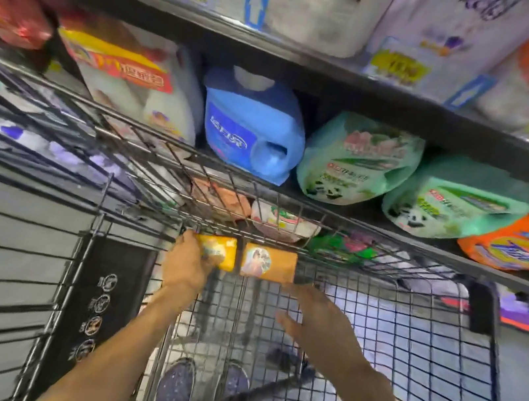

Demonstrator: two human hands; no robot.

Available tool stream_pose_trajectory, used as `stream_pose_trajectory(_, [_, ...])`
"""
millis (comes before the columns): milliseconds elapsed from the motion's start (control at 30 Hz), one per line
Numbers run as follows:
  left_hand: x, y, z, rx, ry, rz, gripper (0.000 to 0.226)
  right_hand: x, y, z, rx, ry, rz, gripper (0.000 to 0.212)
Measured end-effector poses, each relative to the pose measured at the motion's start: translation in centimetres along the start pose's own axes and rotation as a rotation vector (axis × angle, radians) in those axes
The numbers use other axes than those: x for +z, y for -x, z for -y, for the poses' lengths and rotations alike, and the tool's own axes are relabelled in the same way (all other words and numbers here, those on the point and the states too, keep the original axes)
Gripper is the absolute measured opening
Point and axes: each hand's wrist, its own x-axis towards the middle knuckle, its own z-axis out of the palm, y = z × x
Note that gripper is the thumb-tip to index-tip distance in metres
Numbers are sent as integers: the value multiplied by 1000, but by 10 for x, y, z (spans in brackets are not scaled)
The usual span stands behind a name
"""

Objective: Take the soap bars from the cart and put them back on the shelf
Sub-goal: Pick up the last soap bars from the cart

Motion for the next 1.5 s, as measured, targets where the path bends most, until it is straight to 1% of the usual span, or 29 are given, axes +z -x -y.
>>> stream_pose_trajectory(67, [1,4,0,5,55,-42,61,-1,-1,-1,19,-48,-2,55])
stream_pose_trajectory(200, [-12,13,-5,0,131,-58,65,-6,-6,-4,71,-57,-51,51])
stream_pose_trajectory(333, [-29,17,0,30,217,-17,60,-3,-26,-10,149,-182,-129,25])
stream_pose_trajectory(400, [-34,21,7,44,250,-2,57,5,-42,-16,216,-249,-154,26])
stream_pose_trajectory(467, [-35,25,19,66,289,26,54,14,-57,-21,269,-364,-153,34])
stream_pose_trajectory(533, [-38,29,28,68,401,56,53,24,-72,-25,309,-467,-144,45])
stream_pose_trajectory(567, [-39,31,32,75,440,68,52,27,-78,-24,322,-486,-138,45])
stream_pose_trajectory(633, [-42,39,33,110,469,113,47,32,-90,-22,345,-523,-125,37])
stream_pose_trajectory(667, [-41,41,35,110,545,148,48,35,-95,-21,353,-553,-122,32])
stream_pose_trajectory(700, [-41,42,37,98,664,181,51,37,-97,-20,354,-580,-121,30])
stream_pose_trajectory(767, [-40,43,44,82,776,193,59,41,-99,-19,361,-626,-129,30])
stream_pose_trajectory(833, [-40,44,46,83,814,193,67,44,-99,-19,370,-646,-157,27])
stream_pose_trajectory(933, [-43,48,43,94,746,175,64,47,-101,-19,404,-657,-223,24])
stream_pose_trajectory(967, [-44,49,43,90,746,167,62,47,-100,-18,417,-673,-231,21])
stream_pose_trajectory(1033, [-46,50,43,86,738,150,65,47,-97,-19,440,-705,-235,17])
stream_pose_trajectory(1100, [-52,52,40,79,723,170,64,47,-92,-21,430,-741,-236,17])
stream_pose_trajectory(1167, [-55,53,35,74,719,181,48,42,-83,-24,394,-750,-212,16])
stream_pose_trajectory(1233, [-62,61,27,98,650,176,40,34,-72,-27,343,-782,-190,12])
stream_pose_trajectory(1267, [-67,65,22,122,617,176,40,29,-64,-28,313,-791,-190,11])
stream_pose_trajectory(1433, [-97,91,-9,212,613,212,35,0,-18,-34,227,-837,-222,18])
stream_pose_trajectory(1500, [-110,103,-27,231,637,206,38,-18,5,-34,190,-899,-229,24])
